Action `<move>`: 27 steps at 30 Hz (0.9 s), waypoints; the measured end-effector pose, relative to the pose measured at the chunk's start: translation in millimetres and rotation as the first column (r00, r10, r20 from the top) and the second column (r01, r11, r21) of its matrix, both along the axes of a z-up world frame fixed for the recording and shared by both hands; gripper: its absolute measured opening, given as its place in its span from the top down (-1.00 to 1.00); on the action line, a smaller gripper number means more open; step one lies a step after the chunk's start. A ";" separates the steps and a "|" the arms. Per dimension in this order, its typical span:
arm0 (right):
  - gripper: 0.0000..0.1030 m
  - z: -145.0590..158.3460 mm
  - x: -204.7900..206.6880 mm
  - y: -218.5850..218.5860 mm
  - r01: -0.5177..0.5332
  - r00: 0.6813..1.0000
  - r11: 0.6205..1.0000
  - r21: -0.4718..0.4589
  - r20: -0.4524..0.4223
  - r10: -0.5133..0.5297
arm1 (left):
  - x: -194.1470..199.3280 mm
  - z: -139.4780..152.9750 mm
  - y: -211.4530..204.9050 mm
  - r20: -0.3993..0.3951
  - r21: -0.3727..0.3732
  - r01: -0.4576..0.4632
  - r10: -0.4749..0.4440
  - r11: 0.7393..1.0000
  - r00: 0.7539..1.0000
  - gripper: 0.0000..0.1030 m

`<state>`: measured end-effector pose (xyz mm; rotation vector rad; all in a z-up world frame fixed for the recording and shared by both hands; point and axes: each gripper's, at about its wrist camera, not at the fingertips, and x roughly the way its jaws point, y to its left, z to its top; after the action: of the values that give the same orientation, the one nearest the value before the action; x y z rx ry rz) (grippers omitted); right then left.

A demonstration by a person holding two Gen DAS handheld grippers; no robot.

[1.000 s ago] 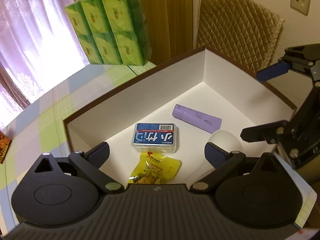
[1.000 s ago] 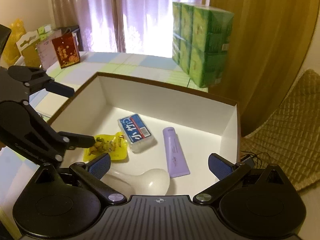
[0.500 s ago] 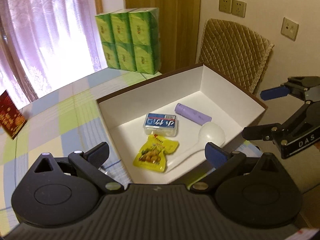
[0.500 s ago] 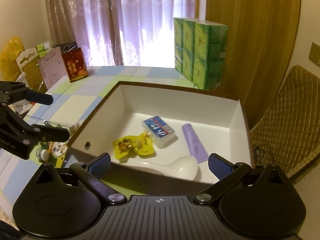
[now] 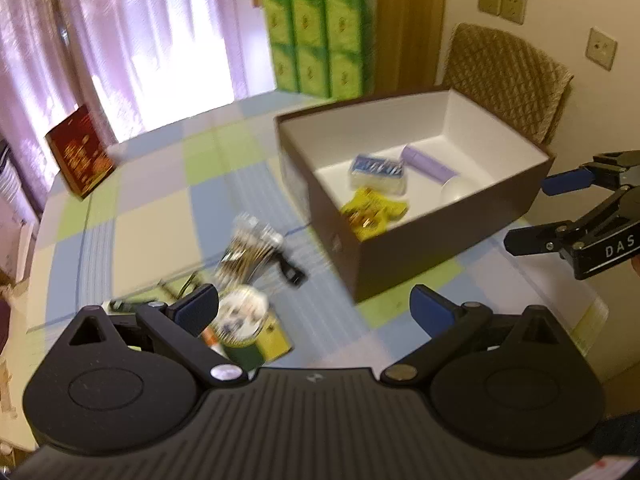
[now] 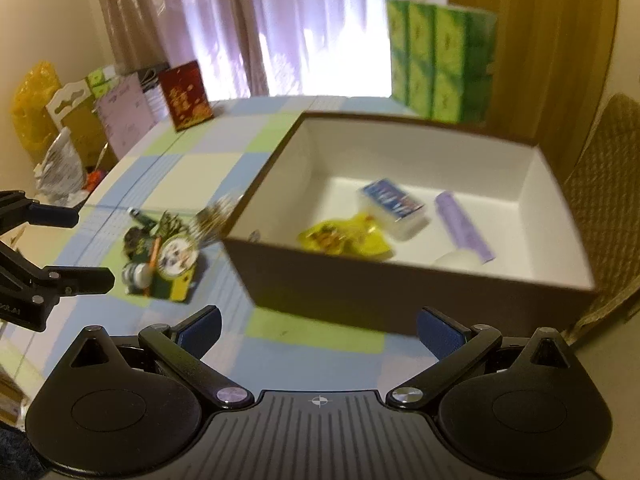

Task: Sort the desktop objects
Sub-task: 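Withdraw both tools from the box back toward the item pile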

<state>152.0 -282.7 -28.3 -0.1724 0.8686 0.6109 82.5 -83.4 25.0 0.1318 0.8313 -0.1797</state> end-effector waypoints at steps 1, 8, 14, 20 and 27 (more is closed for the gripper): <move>-0.96 -2.7 -2.6 5.8 -0.006 1.000 1.000 -0.007 -0.003 0.006 | -2.8 -3.2 6.5 -0.011 -0.002 -0.012 0.012 1.000 1.000 -0.95; -0.96 -19.7 -14.0 42.2 -0.056 0.998 0.998 -0.016 -0.034 0.056 | -16.8 -17.7 44.6 -0.067 -0.005 -0.084 0.083 0.996 0.994 -0.95; -0.96 -31.8 -20.5 74.0 -0.097 0.993 0.995 -0.006 -0.068 0.096 | -22.5 -24.0 71.3 -0.092 0.001 -0.130 0.130 0.992 0.987 -0.95; -0.96 -44.7 -26.0 102.8 -0.115 0.988 0.993 -0.002 -0.103 0.114 | -26.2 -34.1 101.4 -0.113 0.018 -0.167 0.168 0.986 0.979 -0.95; -0.96 -62.8 -28.8 131.0 -0.111 0.984 0.994 -0.016 -0.140 0.108 | -25.7 -48.5 127.9 -0.141 0.024 -0.175 0.177 0.984 0.974 -0.95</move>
<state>123.3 -151.7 -91.2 -0.2016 1.0064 0.7224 56.8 44.4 -23.5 0.0552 0.9818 -0.0175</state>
